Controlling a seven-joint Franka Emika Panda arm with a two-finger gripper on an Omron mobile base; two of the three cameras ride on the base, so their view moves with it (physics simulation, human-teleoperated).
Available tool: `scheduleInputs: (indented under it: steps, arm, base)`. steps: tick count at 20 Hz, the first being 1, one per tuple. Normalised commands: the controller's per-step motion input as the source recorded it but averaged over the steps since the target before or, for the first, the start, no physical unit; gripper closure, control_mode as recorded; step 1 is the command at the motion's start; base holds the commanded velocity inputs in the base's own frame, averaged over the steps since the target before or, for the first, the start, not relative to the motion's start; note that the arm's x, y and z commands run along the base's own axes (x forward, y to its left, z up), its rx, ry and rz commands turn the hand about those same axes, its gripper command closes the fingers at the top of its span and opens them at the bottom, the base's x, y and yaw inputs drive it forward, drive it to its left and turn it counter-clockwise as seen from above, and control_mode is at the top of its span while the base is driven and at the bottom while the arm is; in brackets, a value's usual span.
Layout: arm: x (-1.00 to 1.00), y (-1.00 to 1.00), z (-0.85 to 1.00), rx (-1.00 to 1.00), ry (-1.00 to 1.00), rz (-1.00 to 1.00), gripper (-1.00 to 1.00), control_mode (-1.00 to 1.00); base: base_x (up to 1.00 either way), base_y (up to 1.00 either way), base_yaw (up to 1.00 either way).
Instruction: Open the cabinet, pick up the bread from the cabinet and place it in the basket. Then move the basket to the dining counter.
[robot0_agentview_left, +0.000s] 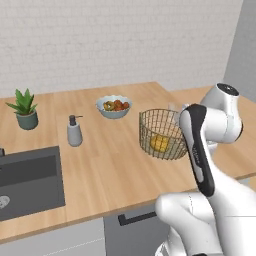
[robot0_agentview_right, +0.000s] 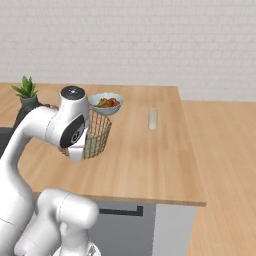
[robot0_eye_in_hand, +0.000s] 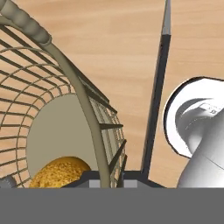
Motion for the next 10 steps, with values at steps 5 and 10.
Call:
scheduleInputs:
  steps: [5,10]
  arm:
    - [0.97,-0.05,-0.72,0.00,0.01,0.01,1.00,-1.00]
    - [0.83,0.00,-0.98,-0.03,0.09,0.00,1.00,-1.00]
  base:
    - [0.00,0.00,0.00]
    - [0.00,0.00,0.00]
